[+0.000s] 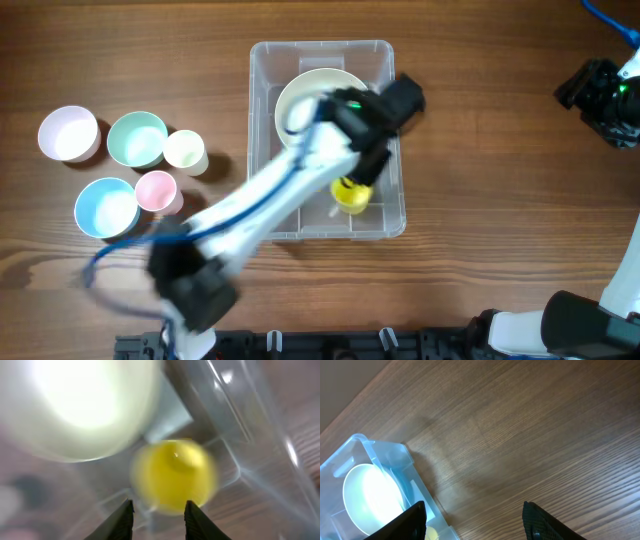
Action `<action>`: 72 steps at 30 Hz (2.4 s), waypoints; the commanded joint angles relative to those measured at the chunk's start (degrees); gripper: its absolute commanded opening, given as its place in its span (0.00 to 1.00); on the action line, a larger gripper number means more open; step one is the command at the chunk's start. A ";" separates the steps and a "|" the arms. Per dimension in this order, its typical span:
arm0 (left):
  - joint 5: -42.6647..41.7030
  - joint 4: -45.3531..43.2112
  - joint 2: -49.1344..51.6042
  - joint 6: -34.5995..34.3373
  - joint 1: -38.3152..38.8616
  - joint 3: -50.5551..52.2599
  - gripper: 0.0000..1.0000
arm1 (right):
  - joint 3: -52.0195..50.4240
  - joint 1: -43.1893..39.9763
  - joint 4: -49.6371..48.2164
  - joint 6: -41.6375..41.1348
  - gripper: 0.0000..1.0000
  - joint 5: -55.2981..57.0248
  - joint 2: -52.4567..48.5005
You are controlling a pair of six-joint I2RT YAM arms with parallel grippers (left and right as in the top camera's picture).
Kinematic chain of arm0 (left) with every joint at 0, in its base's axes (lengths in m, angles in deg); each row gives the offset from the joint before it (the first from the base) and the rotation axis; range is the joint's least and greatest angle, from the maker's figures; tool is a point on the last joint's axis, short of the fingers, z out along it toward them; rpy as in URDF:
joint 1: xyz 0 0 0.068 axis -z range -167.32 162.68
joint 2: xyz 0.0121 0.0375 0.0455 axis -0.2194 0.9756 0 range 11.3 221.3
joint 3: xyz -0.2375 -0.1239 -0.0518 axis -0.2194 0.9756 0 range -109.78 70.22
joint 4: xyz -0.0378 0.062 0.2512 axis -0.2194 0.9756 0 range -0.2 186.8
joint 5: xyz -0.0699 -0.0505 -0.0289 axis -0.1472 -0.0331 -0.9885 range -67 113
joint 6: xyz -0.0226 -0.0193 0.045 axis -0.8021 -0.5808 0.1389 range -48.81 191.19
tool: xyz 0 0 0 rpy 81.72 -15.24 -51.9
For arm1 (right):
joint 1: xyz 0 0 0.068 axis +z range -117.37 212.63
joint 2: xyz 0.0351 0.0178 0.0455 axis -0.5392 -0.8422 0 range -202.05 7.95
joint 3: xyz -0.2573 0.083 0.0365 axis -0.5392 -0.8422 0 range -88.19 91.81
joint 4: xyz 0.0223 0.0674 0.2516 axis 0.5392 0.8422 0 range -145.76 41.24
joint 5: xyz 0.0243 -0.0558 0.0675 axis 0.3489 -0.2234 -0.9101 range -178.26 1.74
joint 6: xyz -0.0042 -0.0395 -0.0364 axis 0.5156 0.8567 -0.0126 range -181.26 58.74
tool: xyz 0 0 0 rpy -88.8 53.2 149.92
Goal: Pack container
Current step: 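Place the yellow cup in the container's near right corner, then grasp the cream cup and drop it into the yellow cup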
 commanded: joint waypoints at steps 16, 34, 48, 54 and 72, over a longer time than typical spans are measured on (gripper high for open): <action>-14.51 -9.81 -13.18 -4.02 -46.73 21.59 0.49 | -0.37 -0.02 -0.02 -0.66 0.62 0.07 -0.52; -8.68 -13.90 0.90 -4.04 -46.47 21.55 0.04 | -0.37 -0.02 0.04 -0.50 0.62 0.09 -0.52; -12.02 3.13 -20.70 -4.02 -15.41 1.36 0.04 | -0.37 -0.02 -0.02 -0.50 0.62 0.09 -0.52; -12.76 0.76 -10.91 -4.02 -2.19 1.36 0.04 | -0.37 -0.02 0.04 -0.50 0.62 0.11 -0.52; -13.86 0.13 0.02 -4.07 -0.94 1.36 0.34 | -0.37 -0.02 -0.02 -0.44 0.62 0.13 -0.52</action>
